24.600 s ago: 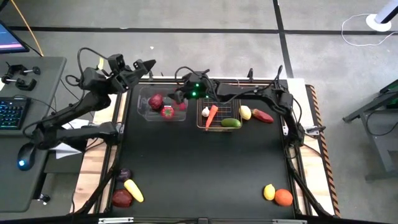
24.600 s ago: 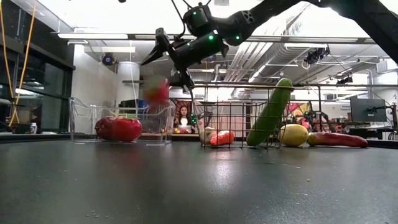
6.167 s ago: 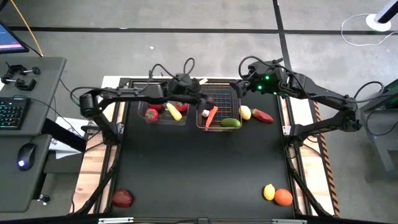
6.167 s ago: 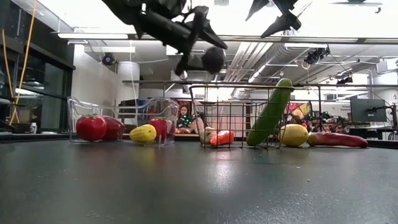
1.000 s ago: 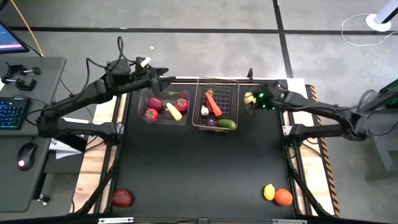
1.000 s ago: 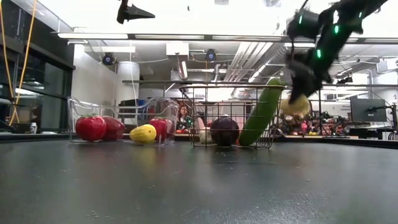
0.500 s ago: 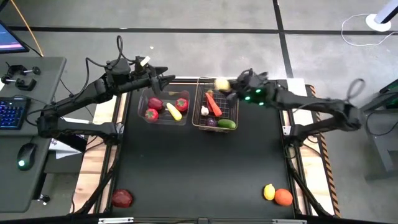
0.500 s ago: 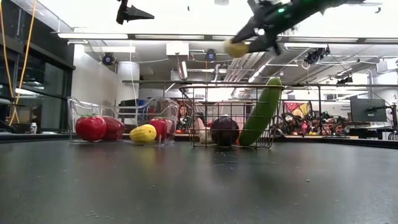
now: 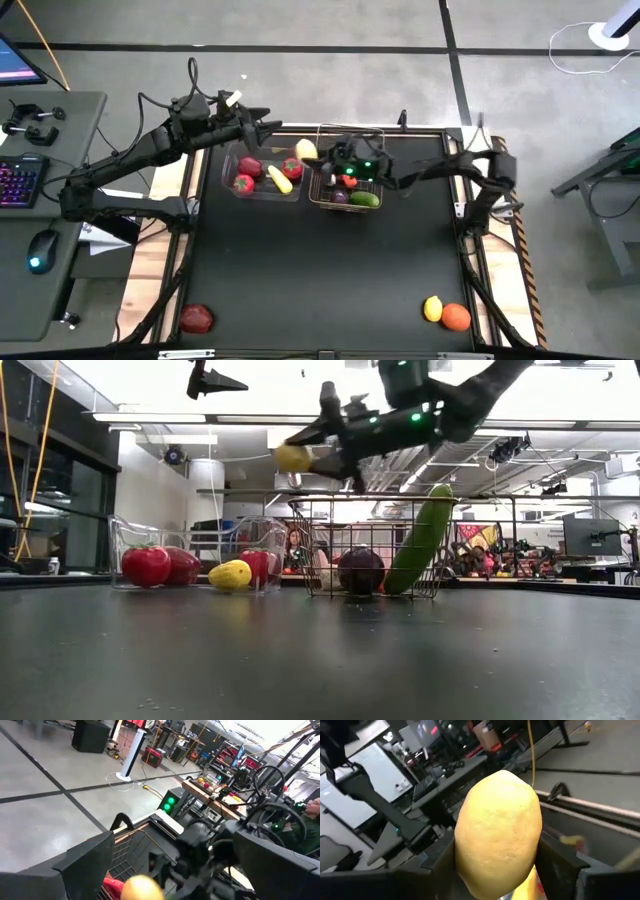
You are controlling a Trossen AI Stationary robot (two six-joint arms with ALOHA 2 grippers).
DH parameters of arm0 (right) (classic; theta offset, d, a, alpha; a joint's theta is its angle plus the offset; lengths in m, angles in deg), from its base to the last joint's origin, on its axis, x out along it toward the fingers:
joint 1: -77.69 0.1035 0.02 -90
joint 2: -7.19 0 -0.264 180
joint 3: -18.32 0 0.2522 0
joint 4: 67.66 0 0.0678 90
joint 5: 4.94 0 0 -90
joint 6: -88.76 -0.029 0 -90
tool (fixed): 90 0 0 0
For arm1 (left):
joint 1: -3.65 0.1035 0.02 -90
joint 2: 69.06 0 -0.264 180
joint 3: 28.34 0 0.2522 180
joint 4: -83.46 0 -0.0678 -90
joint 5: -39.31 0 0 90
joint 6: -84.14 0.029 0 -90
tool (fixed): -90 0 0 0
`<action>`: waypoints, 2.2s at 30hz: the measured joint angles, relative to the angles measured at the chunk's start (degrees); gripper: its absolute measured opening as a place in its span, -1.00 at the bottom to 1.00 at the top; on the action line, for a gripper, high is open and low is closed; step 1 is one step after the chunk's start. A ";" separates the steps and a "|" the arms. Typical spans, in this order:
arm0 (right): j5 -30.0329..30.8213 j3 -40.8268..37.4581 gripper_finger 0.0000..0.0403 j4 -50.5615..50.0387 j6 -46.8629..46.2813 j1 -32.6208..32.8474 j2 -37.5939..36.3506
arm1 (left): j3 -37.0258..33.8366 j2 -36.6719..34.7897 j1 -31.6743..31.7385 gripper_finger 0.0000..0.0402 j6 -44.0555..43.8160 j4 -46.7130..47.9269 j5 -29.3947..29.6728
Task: Sort produce into baskets
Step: Put the top lemon into the transparent bin, then put the lemon into the transparent bin
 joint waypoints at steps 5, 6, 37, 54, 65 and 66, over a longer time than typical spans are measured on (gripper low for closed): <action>-4.41 8.69 0.08 -3.86 0.63 0.39 7.15 | -0.02 0.00 0.00 0.96 0.00 0.00 -0.02; -5.21 10.50 0.09 -5.46 0.88 0.39 8.32 | 0.00 0.00 0.00 0.96 -0.01 0.00 -0.02; -8.64 20.03 0.82 -19.66 2.07 -2.18 11.42 | 0.00 0.00 0.00 0.96 0.01 0.11 -0.48; -11.02 19.84 0.82 -59.90 15.29 -9.96 -14.28 | 0.00 0.00 -0.13 0.96 0.05 3.76 -0.71; 13.07 6.49 0.82 -94.00 -13.15 13.11 -35.47 | 0.00 0.00 -0.15 0.96 0.03 3.82 -0.70; 13.87 4.23 0.82 -95.53 -19.57 16.02 -37.26 | 0.00 0.00 -0.15 0.96 0.03 3.80 -0.70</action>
